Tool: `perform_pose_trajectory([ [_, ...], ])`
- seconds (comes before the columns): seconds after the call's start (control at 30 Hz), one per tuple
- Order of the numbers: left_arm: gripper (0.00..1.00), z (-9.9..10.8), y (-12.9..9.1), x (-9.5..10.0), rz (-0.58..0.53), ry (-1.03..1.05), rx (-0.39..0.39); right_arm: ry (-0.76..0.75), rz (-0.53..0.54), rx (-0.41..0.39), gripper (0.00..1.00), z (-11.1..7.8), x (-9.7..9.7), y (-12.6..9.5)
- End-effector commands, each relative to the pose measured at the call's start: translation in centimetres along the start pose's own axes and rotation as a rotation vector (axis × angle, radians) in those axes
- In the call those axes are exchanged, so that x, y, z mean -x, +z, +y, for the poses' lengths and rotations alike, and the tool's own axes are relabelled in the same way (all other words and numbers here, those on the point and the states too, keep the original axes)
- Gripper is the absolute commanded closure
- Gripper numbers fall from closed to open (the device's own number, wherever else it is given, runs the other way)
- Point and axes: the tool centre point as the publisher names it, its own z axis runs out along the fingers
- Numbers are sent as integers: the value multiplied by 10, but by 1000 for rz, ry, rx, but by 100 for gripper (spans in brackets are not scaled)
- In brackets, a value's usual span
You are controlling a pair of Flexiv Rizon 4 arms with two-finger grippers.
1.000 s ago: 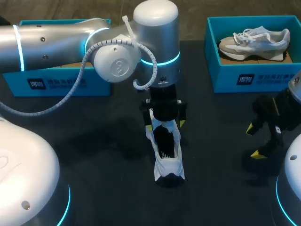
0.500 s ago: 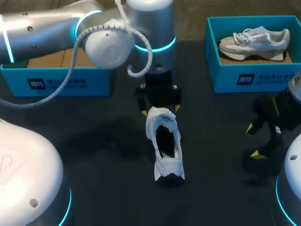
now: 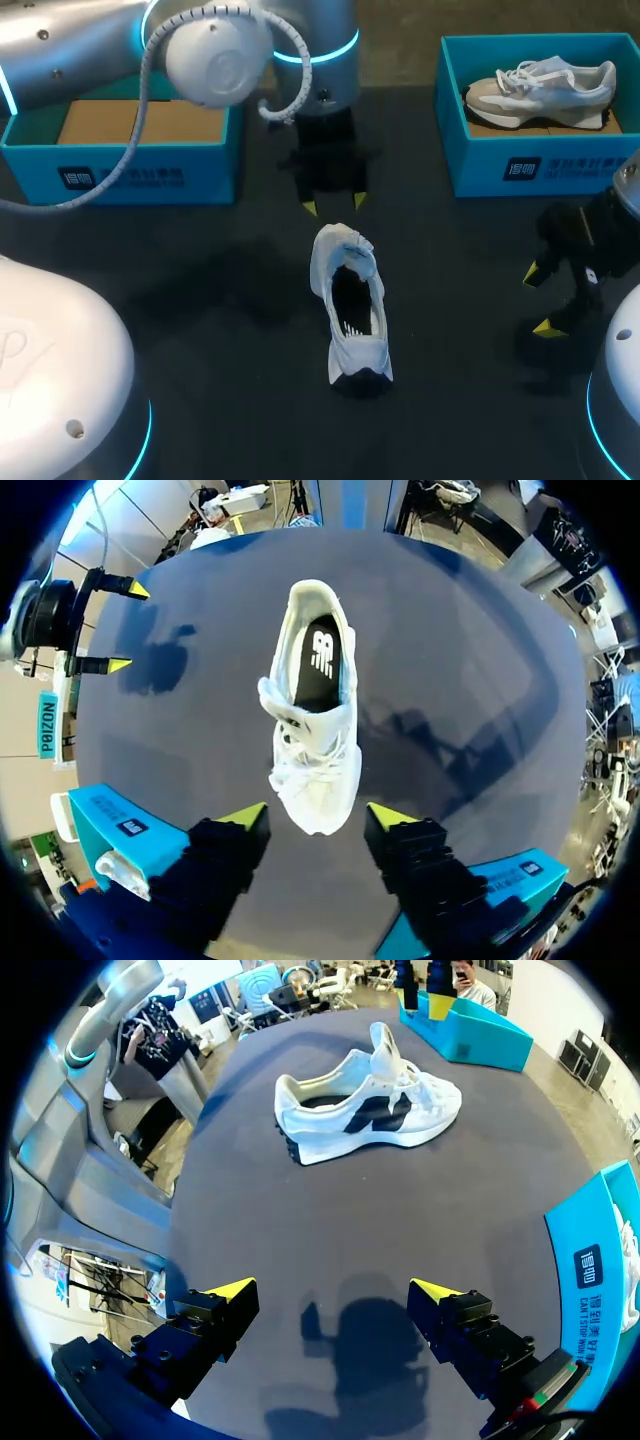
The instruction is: Take the shoe out of the shoebox, open the shoe tongue, remove and reinsert the insole, then place the shoe into the shoebox
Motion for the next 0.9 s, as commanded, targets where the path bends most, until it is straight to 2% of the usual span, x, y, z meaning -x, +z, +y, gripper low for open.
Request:
perform_pose_trajectory([
  [0.03, 53, -3, 7, 5, 7, 3, -4, 1, -3, -3, 0, 0, -1, 1],
  [0.13, 58, -5, 14, 7, 12, -15, 12, 1, -3, -3, 0, 0, -1, 1],
  [0.17, 62, -6, 17, 7, 6, -12, -2, 1, -3, -3, 0, 0, -1, 1],
  [0.3, 65, -11, 28, 7, 15, -12, -30, 1, -3, -3, 0, 0, -1, 1],
  [0.37, 71, -15, 32, 7, 15, -15, -53, 1, -3, -3, 0, 0, -1, 1],
  [0.7, 75, -36, 44, 1, -6, -19, -97, 1, -3, -3, 0, 0, -1, 1],
  [0.9, 75, -58, 52, -5, -35, -6, -125, 1, -3, -3, 0, 0, -1, 1],
])
